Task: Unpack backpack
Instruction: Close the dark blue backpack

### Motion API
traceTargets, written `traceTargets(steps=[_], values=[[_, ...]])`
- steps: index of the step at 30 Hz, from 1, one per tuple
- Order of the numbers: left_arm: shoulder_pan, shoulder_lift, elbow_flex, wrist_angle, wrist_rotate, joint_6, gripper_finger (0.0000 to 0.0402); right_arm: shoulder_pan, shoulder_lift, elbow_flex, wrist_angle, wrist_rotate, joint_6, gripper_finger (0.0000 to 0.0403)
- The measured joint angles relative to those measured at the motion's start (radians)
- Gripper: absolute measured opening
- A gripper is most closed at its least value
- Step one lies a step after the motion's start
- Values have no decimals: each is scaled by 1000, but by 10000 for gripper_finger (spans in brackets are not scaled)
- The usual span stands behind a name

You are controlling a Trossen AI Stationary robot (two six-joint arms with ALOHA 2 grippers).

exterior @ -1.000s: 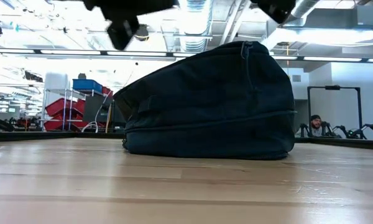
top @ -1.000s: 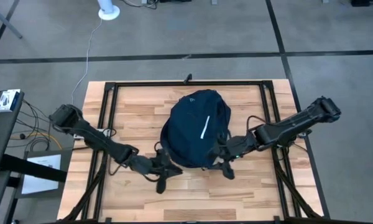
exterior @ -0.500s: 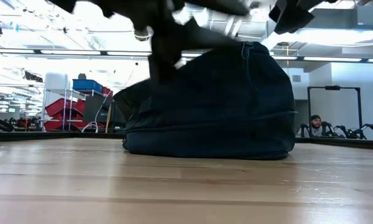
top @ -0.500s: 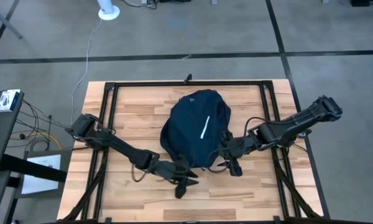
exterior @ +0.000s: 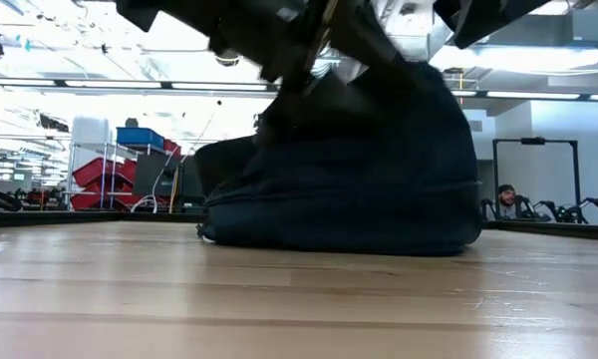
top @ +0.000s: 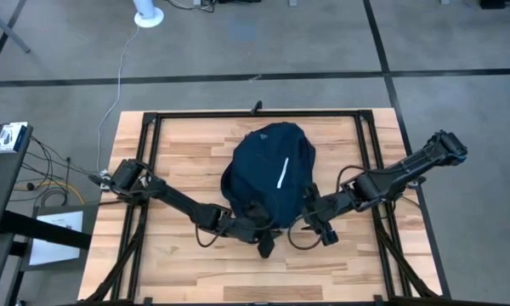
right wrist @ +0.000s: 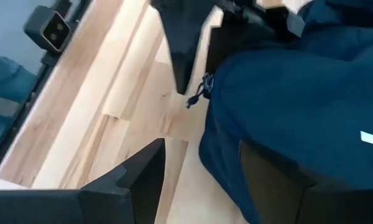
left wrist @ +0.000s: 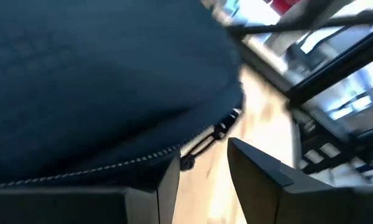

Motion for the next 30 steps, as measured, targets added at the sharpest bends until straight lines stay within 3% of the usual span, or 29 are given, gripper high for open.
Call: traceTargets(steps=[11,17,21,27,30], values=[[6,0,1,21,62,-162,121,-15,0,0,-27,0,4,182],[-19,0,1,36,119,-402,121,-16,0,0,-41,0,4,176],[-69,0,45,6,54,-408,121,-16,0,-1,-67,0,4,175],[-107,24,192,-365,-163,-510,120,-16,0,-1,-80,0,3,175],[-109,76,237,-392,-188,-560,121,-16,0,-1,-81,0,3,175]])
